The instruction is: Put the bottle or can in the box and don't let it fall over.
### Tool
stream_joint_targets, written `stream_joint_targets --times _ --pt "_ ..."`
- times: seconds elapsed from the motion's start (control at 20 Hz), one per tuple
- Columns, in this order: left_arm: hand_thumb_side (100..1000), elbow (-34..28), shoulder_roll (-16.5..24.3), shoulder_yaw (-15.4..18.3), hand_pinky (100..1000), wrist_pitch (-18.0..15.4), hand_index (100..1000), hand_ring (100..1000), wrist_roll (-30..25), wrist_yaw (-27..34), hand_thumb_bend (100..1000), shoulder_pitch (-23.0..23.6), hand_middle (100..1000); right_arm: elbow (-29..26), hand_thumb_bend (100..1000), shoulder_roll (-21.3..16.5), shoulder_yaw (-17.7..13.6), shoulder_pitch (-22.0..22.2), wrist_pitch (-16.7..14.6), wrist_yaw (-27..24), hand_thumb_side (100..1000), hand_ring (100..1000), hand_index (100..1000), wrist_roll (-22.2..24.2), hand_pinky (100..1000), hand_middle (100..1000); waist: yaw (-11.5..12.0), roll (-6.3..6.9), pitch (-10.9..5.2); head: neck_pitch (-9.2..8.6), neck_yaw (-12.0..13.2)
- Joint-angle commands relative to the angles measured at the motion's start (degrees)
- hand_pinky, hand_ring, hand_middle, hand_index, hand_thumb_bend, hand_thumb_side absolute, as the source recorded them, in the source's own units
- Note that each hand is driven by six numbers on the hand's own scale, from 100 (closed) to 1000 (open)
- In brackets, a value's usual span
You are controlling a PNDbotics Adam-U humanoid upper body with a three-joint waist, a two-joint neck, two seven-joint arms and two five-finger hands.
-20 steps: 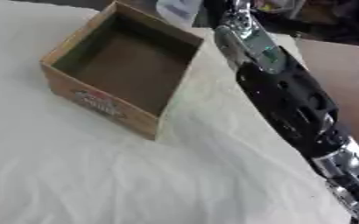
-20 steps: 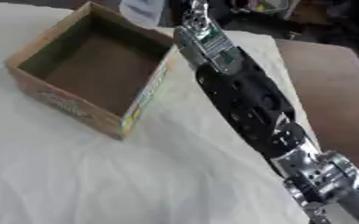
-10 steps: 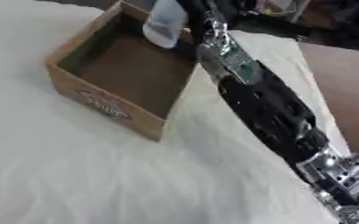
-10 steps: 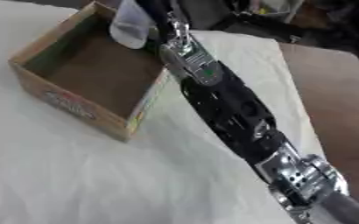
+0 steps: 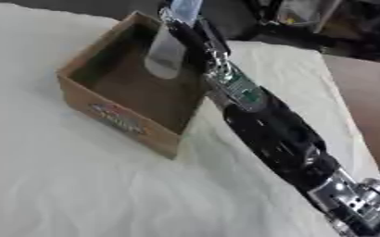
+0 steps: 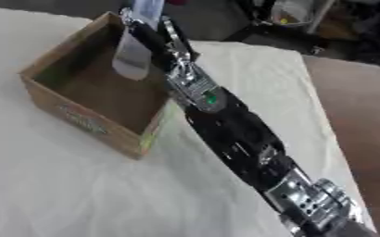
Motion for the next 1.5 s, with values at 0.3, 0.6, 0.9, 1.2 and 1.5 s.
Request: stream_joint_targets --times 0.3,0.6,0.9,1.2,1.5 --pt "562 -1.1 1.6 -0.2 1000 0.0 736 1000 -0.2 -0.3 389 0.1 1000 -7.1 100 -2.7 2.0 0.4 6.4 8.0 615 1000 1000 7.7 1000 1000 -0.9 0.37 -2.65 -0.28 -0.1" --pt "558 -1.1 2.0 -0.1 1000 0.0 736 1000 0.0 -0.5 392 0.5 1000 -8.0 100 -1.3 -2.1 1.1 10.7 23.1 670 1000 1000 22.6 1000 1000 -1.5 0.38 -3.29 0.65 -0.4" --pt "557 -1.1 2.2 -0.1 1000 0.0 736 1000 -0.1 -0.6 394 0.9 1000 -8.8 100 -1.3 -3.1 1.3 12.9 26.6 491 1000 1000 26.5 1000 1000 -1.8 0.25 -3.66 1.18 -0.4" --pt "554 -1.1 2.4 0.0 1000 0.0 736 1000 0.1 -0.6 393 1.0 1000 -8.7 100 -1.3 -3.1 1.9 12.7 27.4 774 1000 1000 28.2 1000 1000 -2.1 0.28 -3.87 1.18 -0.3" --pt "552 -1.1 2.7 0.0 1000 0.0 737 1000 -0.1 -0.9 396 1.4 1000 -9.4 100 -1.4 -3.5 3.0 12.5 28.5 764 1000 1000 28.2 1000 1000 -2.8 0.4 -4.16 1.52 -0.1"
